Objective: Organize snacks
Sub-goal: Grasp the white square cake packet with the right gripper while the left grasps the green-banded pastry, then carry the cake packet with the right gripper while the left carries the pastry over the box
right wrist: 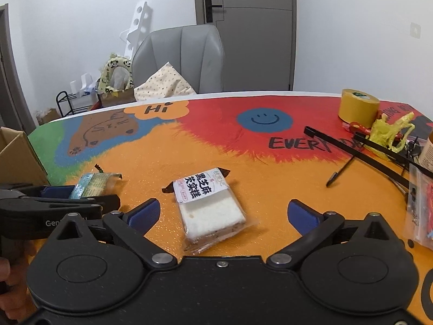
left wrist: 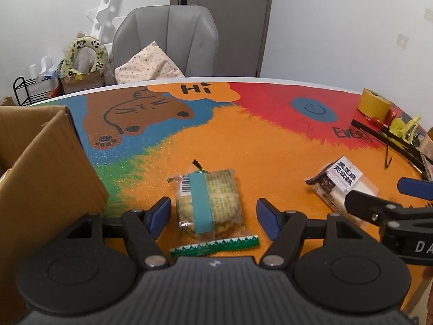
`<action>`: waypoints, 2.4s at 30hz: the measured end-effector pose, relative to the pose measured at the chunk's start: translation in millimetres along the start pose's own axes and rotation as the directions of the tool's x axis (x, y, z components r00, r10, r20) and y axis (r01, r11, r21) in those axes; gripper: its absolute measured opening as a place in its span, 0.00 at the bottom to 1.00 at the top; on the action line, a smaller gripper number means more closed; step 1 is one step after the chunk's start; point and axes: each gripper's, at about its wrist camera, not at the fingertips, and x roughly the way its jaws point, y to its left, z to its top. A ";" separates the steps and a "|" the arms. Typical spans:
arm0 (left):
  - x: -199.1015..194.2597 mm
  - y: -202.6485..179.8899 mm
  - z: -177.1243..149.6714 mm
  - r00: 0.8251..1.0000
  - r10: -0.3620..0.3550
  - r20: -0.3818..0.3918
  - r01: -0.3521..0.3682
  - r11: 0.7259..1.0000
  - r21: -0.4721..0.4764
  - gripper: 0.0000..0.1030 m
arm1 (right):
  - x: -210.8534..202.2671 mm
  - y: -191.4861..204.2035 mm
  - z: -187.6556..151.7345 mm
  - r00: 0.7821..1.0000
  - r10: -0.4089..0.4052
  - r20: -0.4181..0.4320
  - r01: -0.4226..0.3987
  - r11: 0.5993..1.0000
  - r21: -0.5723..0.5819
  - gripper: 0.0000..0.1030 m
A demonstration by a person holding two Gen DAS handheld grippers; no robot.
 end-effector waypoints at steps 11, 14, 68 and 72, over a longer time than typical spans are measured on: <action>-0.8 0.2 -0.4 1.000 -0.009 0.015 0.009 1.000 0.017 0.46 | 10.8 9.4 13.3 0.999 0.000 -0.035 -0.004 0.995 -0.103 0.99; -1.8 -3.9 -2.4 1.000 -0.011 0.018 0.010 0.999 0.035 0.46 | 22.1 13.0 12.1 0.996 0.000 -0.093 -0.011 0.992 -0.123 0.89; -187.6 55.6 15.8 0.969 -0.195 0.155 0.170 0.972 0.161 0.45 | -144.9 102.2 39.4 0.999 0.010 -0.054 -0.013 0.999 -0.045 0.45; -198.6 71.3 17.7 0.967 -0.189 0.170 0.163 0.974 0.156 0.46 | -148.6 114.0 43.7 0.999 0.021 -0.039 -0.023 0.998 -0.050 0.45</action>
